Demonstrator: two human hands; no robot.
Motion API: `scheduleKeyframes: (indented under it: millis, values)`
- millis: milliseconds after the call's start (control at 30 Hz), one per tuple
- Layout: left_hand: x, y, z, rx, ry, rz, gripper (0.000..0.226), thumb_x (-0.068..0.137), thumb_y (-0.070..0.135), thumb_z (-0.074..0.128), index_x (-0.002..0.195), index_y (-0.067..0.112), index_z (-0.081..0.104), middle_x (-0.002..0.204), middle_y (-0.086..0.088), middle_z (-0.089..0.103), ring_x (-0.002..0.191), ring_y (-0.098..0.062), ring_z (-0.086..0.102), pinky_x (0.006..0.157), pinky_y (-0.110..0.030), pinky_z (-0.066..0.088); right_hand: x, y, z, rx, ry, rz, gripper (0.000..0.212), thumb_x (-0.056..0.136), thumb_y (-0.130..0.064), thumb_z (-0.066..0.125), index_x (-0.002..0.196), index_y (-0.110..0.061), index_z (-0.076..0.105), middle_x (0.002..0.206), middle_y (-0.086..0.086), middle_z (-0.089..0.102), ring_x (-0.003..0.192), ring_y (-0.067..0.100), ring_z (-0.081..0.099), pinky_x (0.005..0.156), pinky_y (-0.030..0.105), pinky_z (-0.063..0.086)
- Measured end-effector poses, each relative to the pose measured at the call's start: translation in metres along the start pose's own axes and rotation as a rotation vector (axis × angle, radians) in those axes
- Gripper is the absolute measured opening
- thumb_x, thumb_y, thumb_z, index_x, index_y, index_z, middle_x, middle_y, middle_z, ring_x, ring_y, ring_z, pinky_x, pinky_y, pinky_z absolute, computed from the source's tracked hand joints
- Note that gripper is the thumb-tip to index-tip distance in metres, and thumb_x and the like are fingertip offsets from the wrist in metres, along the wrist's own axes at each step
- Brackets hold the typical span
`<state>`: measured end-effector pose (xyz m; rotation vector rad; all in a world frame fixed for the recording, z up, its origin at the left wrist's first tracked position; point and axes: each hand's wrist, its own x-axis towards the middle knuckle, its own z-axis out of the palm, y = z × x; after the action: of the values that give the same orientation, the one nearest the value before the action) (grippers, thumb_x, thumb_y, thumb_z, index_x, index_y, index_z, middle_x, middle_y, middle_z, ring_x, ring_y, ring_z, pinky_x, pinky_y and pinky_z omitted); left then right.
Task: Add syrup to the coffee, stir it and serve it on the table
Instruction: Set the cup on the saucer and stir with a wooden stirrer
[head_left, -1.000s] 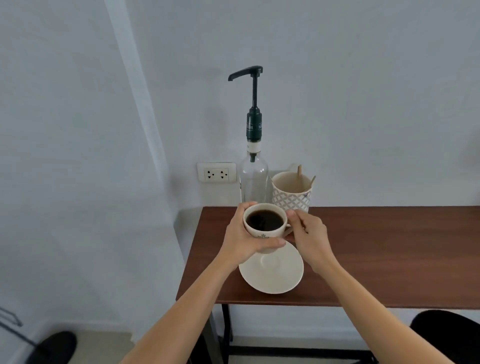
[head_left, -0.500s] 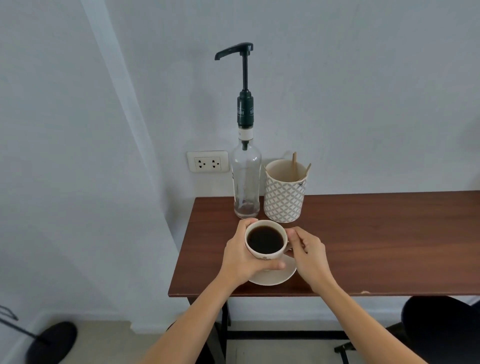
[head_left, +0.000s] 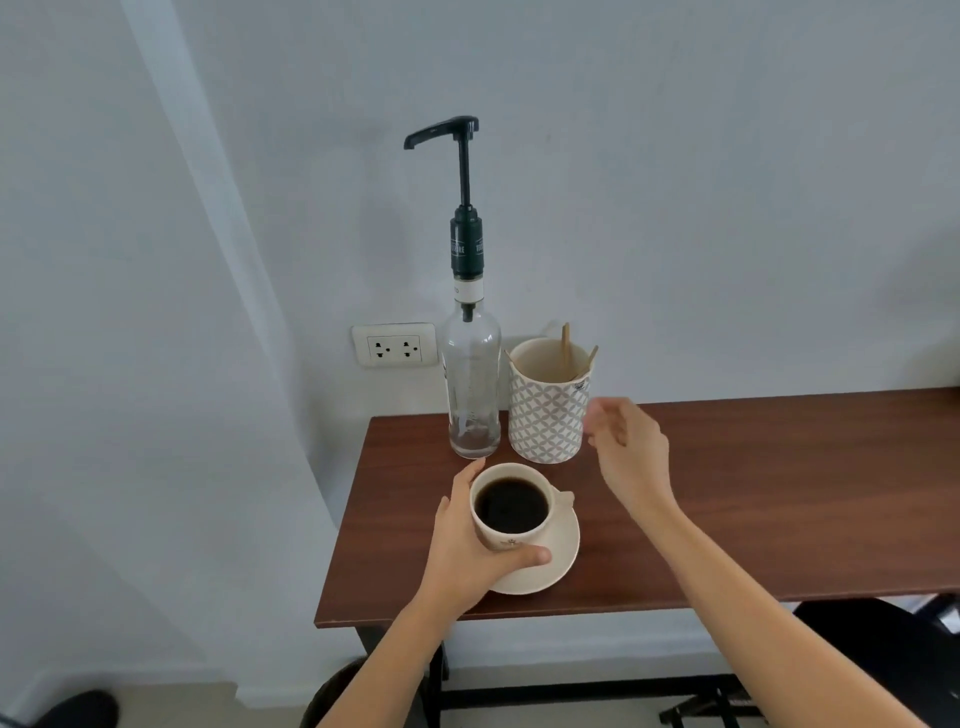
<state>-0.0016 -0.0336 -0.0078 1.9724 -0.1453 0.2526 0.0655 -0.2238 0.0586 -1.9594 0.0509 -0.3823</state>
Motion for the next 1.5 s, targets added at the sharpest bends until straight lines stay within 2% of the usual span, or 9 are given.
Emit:
scheduleKeyframes:
  millis: [167,367,567,667,767,1000,1133,1300,1500]
  values:
    - [-0.005,-0.005,0.005,-0.003,0.034,-0.01,0.096,0.051,0.054,0.093,0.128,0.063,0.036,0.133,0.031,0.052,0.132,-0.005,0.049,0.116,-0.061,0.032,0.062,-0.028,-0.002,-0.107,0.02,0.01,0.046,0.094,-0.048,0.056,0.118,-0.01,0.067,0.1,0.002,0.068,0.094,0.018,0.062,0.087,0.036,0.051]
    - [-0.007,-0.009,0.006,-0.053,0.035,-0.012,0.092,0.058,0.057,0.091,0.135,0.051,0.039,0.137,0.025,0.054,0.134,-0.007,0.048,0.115,-0.064,0.03,0.085,-0.033,0.005,-0.183,0.005,0.008,0.045,0.095,-0.025,0.057,0.059,0.002,0.054,0.05,0.004,0.041,0.052,0.017,0.04,0.061,0.032,0.036]
    - [-0.006,-0.009,0.004,-0.043,0.014,-0.025,0.087,0.061,0.054,0.09,0.13,0.059,0.038,0.135,0.031,0.053,0.132,0.003,0.045,0.116,-0.064,0.028,0.094,-0.055,-0.01,-0.199,0.034,-0.155,0.041,0.099,-0.029,0.054,0.091,0.006,0.073,0.065,0.02,0.06,0.062,0.017,0.049,0.061,0.03,0.036]
    - [-0.004,-0.01,0.005,-0.028,0.0,-0.03,0.086,0.062,0.057,0.089,0.13,0.06,0.036,0.135,0.034,0.052,0.132,0.006,0.043,0.118,-0.063,0.023,0.091,-0.085,-0.033,-0.106,0.159,-0.289,0.034,0.101,-0.03,0.05,0.095,-0.01,0.077,0.069,-0.005,0.065,0.057,0.005,0.05,0.06,0.022,0.038]
    - [-0.004,-0.008,0.004,-0.027,-0.013,-0.039,0.085,0.063,0.058,0.087,0.131,0.058,0.037,0.135,0.034,0.052,0.133,0.007,0.042,0.121,-0.063,0.015,0.074,-0.111,-0.056,0.083,0.268,-0.418,0.035,0.101,-0.035,0.047,0.091,-0.016,0.074,0.076,-0.003,0.069,0.061,0.005,0.054,0.063,0.024,0.044]
    - [-0.006,-0.002,0.001,-0.047,-0.038,-0.047,0.085,0.065,0.053,0.087,0.136,0.048,0.04,0.137,0.032,0.051,0.134,0.01,0.039,0.12,-0.064,0.014,0.0,-0.079,-0.029,-0.055,-0.146,-0.428,0.028,0.101,-0.027,0.053,0.079,-0.022,0.07,0.067,0.002,0.069,0.053,0.024,0.053,0.051,0.035,0.042]
    - [-0.008,-0.003,0.0,-0.058,-0.044,-0.051,0.084,0.067,0.049,0.088,0.136,0.046,0.04,0.135,0.035,0.051,0.132,0.014,0.038,0.12,-0.063,0.012,-0.016,-0.047,-0.015,-0.18,-0.262,-0.439,0.026,0.098,-0.023,0.058,0.079,-0.011,0.071,0.06,-0.002,0.061,0.052,0.008,0.049,0.05,0.016,0.034]
    - [-0.006,-0.003,0.001,-0.037,-0.034,-0.053,0.082,0.067,0.051,0.087,0.132,0.054,0.037,0.134,0.034,0.051,0.132,0.012,0.039,0.121,-0.062,0.016,-0.025,-0.036,-0.021,-0.403,-0.39,-0.411,0.031,0.098,-0.026,0.057,0.076,-0.008,0.068,0.065,-0.002,0.064,0.057,0.011,0.056,0.055,0.016,0.04]
    - [-0.006,-0.005,0.0,-0.027,-0.03,-0.031,0.084,0.067,0.053,0.086,0.134,0.056,0.035,0.135,0.035,0.052,0.133,0.007,0.043,0.119,-0.064,0.017,-0.044,-0.044,-0.002,-0.18,-0.441,-0.335,0.026,0.097,-0.024,0.06,0.08,-0.01,0.074,0.067,-0.004,0.07,0.062,0.006,0.065,0.063,0.016,0.052]
